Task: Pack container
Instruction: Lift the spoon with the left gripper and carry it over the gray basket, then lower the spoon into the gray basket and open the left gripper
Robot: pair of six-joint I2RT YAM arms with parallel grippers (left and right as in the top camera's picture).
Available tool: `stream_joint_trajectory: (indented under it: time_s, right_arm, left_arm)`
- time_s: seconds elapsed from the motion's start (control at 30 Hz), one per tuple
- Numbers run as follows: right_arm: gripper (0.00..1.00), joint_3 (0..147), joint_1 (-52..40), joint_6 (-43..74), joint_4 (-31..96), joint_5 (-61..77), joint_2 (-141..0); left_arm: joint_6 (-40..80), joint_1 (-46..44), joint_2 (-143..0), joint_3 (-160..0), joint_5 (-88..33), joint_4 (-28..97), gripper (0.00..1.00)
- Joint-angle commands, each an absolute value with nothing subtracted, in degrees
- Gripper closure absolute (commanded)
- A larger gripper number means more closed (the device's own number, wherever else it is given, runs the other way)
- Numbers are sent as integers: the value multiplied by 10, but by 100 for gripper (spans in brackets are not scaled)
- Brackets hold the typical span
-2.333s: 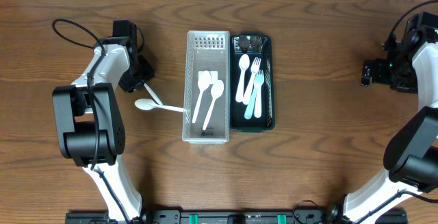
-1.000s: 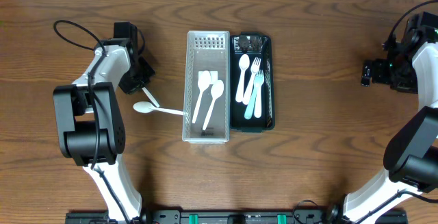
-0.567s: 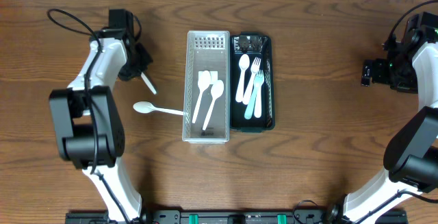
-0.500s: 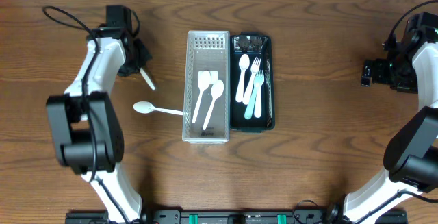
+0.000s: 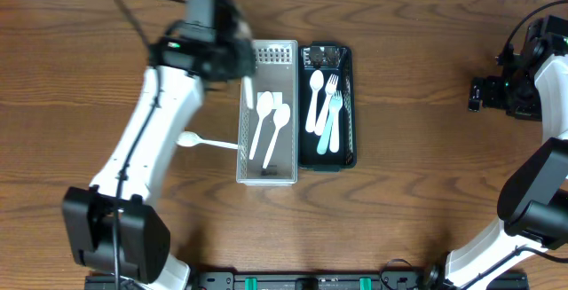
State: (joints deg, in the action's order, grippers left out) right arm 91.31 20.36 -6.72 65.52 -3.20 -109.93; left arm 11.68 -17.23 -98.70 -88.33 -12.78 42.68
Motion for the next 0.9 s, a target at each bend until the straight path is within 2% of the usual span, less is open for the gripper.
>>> stream_joint_trajectory:
  time_s: [0.0,0.07,0.27,0.53,0.57,0.6,0.63,0.67,0.73,0.77,0.87]
  right_arm:
    - [1,913,206,-74,655,-30,-1098]
    - [1,913,206,-74,655,-30,-1098]
    - [1,913,206,-74,655,-30,-1098]
    - [1,913,206,-74,655,-30,-1098]
    - [1,913,206,-74,655,-30,-1098]
    - [1,913,206,-74,655,-30,-1098]
    - [1,913,206,-74,655,-30,-1098]
    - [1,913,206,-74,655,-30,-1098]
    - [1,913,206,-74,655,-30,-1098]
    - [1,913,206,-74,655,-30,-1098]
    - [1,913,206,-74,655,-30,-1098]
  left_arm:
    - [63,-207,-995,-890,-77,450,94]
    - [78,-213,-1004,-890,-44,472,94]
    - [113,-208,-1040,-886,-45,534,93]
    - [113,-209,-1051,-885,-85,529,90]
    - [113,-209,-1051,-885,-85,529,85]
    - [113,-209,-1051,-885,-85,529,73]
    - [113,-209,-1051,-885,-85,529,46]
    - [112,-209,-1051,-885,-85,528,25]
    - [113,-208,-1051,-885,-85,522,5]
    - [113,-208,-1051,-885,-85,515,2]
    - [120,-199,-1049,-888,-85,491,2]
